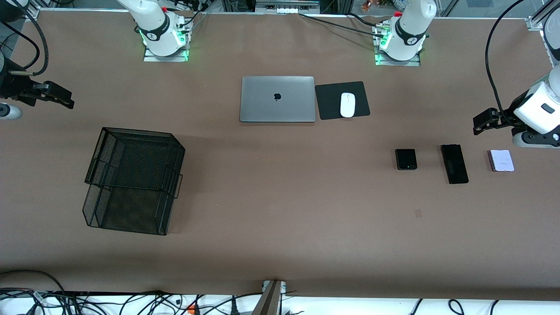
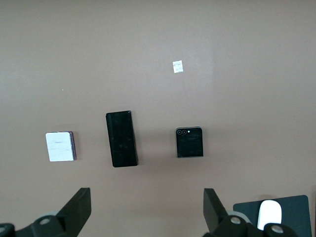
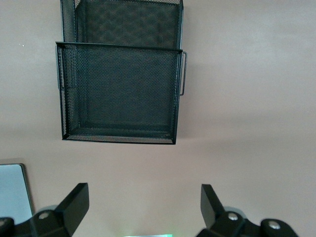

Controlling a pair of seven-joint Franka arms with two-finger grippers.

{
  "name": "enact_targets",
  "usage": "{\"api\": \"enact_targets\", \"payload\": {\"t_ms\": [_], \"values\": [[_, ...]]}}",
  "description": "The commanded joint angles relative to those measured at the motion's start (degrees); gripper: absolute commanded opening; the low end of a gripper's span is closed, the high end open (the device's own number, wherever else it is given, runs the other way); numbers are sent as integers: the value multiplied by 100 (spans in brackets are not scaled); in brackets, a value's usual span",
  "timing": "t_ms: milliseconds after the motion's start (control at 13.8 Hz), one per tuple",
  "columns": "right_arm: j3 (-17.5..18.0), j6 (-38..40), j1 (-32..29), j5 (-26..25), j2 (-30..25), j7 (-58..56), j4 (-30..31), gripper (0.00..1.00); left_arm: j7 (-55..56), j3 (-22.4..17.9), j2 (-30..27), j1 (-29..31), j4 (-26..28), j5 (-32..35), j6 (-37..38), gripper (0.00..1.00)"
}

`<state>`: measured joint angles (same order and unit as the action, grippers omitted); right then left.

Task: Place phones with both arms
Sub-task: 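Reach the left gripper to the black flip phone and grasp it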

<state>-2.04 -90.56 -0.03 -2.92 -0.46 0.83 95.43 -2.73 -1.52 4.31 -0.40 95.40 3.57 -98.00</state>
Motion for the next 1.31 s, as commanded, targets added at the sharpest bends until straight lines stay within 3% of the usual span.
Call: {"api": "enact_targets", "payload": {"t_ms": [0,580,1015,1233], "values": [[28,38,-6,-16,-7,84,-60,100,62,12,87,5,-198,39,115,100],[28,29,-6,-16,2,84,-60,100,299,56,131,-100,-198,29,167,100],[28,21,-6,-16,2,84,-60,100,238,91,482,-100,-180,-32,167,100],[28,21,-6,-16,2,84,-60,100,457,91,781,-74,82,-986,106,100]]}}
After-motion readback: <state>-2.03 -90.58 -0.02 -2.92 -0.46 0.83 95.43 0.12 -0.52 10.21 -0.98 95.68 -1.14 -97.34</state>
